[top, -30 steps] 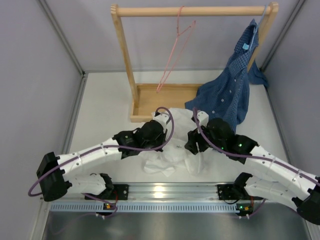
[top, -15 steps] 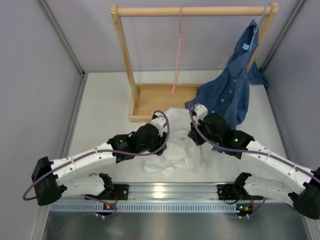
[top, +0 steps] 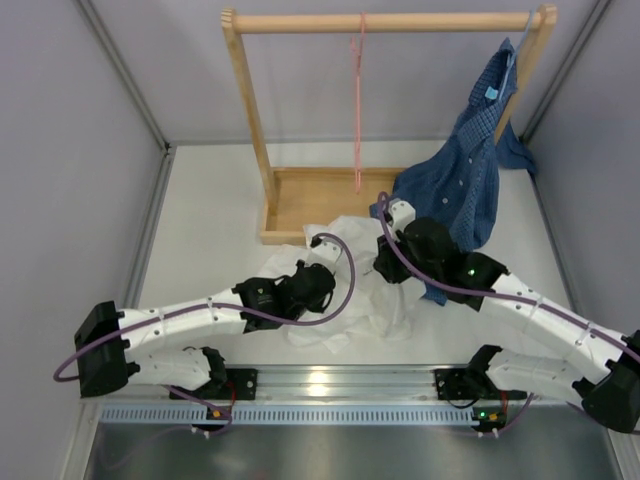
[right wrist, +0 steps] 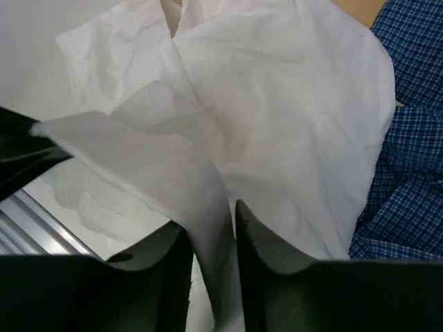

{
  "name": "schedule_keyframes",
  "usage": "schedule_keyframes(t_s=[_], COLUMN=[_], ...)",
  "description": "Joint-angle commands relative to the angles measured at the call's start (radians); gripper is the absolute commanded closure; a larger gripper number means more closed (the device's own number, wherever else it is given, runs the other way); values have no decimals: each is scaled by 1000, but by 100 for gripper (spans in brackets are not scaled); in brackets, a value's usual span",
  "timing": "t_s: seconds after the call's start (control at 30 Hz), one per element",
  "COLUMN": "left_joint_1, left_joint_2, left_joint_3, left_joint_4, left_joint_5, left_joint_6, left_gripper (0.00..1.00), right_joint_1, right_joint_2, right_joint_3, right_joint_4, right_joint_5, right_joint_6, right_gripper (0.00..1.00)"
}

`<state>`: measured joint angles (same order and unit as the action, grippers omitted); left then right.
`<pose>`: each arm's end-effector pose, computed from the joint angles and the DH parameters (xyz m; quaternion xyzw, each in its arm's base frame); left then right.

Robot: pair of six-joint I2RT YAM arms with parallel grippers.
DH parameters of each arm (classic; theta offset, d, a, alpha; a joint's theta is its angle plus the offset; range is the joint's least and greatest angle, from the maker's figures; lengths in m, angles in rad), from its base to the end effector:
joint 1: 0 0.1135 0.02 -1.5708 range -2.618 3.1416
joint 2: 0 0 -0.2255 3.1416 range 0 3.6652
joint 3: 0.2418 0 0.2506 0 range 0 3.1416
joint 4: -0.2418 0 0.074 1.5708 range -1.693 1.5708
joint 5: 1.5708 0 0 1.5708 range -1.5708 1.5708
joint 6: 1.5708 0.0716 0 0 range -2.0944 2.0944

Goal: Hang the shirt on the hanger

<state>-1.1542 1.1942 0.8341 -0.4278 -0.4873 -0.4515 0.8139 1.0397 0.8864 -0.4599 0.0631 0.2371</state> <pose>0.1451 -0.2450 0.1963 0.2223 0.8739 -0.1114 0.4176 0.1917 0.1964 0.2464 -0.2384 0.8546 0.2068 0.4124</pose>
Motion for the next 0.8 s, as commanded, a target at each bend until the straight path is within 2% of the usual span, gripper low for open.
schedule_keyframes(t_s=[0.0,0.07,0.1,0.2,0.23,0.4,0.53,0.67,0.77], left_joint_1=[-1,-1,-1,1,1,1,1,1,1], left_joint_2=[-18,-37,-57,-93,-102,-134,-134,-131,-130], left_joint_3=[23,14,11,2,-1,-21,-29,-41,-53], left_joint_4=[23,44,55,89,95,130,129,129,130], left_joint_5=[-88,-85,-65,-24,-17,12,47,68,82], left_joint_6=[-33,-41,-39,-50,-56,-92,-92,-104,-105], left_gripper=[100,100,100,100,100,100,100,100,100], right_joint_1=[-5,-5,-5,-5,-5,-7,-7,-38,-81], right_joint_2=[-46,-73,-78,-49,-34,92,206,366,452], right_joint_3=[59,91,111,256,348,590,799,972,1089], right_joint_4=[-8,-5,-3,-43,-80,-146,-213,-279,-338], right_joint_5=[-5,-29,-32,0,21,184,231,345,296], right_joint_6=[30,45,45,56,70,77,25,-68,-104], right_gripper=[68,40,35,29,29,29,30,31,42])
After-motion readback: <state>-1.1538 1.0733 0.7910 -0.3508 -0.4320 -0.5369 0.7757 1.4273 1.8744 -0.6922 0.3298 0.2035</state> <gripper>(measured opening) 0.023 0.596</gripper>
